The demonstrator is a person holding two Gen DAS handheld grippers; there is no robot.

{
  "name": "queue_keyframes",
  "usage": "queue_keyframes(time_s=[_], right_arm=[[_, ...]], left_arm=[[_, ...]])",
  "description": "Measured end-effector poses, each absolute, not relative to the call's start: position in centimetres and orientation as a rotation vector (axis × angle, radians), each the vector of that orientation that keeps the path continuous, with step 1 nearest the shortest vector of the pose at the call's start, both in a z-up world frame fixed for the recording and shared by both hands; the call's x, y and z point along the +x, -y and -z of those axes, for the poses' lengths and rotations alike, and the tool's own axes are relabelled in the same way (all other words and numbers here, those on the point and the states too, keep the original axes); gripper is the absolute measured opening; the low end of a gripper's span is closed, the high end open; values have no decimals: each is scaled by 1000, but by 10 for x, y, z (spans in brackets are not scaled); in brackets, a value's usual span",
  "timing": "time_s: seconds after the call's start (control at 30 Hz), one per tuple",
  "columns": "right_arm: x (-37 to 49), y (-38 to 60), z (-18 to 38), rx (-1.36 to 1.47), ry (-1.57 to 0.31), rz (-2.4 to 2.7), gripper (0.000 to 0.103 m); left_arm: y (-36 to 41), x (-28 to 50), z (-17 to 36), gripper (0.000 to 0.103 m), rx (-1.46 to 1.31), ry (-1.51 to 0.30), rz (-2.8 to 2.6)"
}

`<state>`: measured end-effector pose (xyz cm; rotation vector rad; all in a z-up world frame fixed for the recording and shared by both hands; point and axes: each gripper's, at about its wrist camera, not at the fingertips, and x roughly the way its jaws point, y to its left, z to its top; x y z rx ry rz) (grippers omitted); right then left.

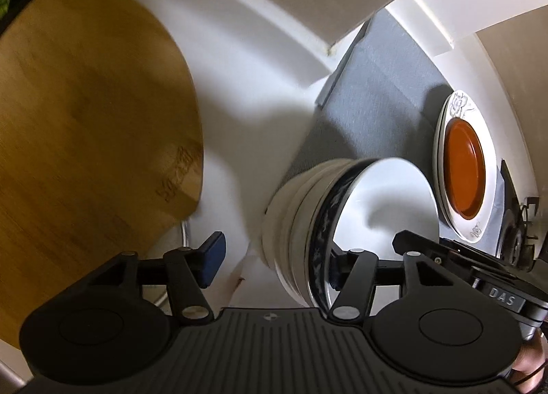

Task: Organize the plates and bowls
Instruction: 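Carry the nested bowls with both grippers over the brown plate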

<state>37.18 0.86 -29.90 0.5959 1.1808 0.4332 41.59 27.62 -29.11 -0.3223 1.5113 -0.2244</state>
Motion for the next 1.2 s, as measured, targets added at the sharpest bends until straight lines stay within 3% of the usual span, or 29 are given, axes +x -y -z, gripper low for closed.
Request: queue_keyframes(time_s=[0.13,0.2,0.27,0.3,0.5,1.2], right_arm=[[371,-1,317,729,-1214,-406,72],[370,1,333,827,-1248,-420,72],[367,2,342,869,-1251,-420,66],[366,1,342,855,-1248,-411,58],[362,5,332,826,-1211,-432,44],[344,40,293,815,-1113,-385,40]], left_arm=[[-275,416,307,57,-375,-1548,260],[-280,416,318,48,-479,-1584,297],[-282,415,317,39,-501,-1576,317],[-281,414,314,38,-478,-1561,325],[-269,402,303,37,-368,-1521,344],[-222,395,261,39,-223,-1446,411]])
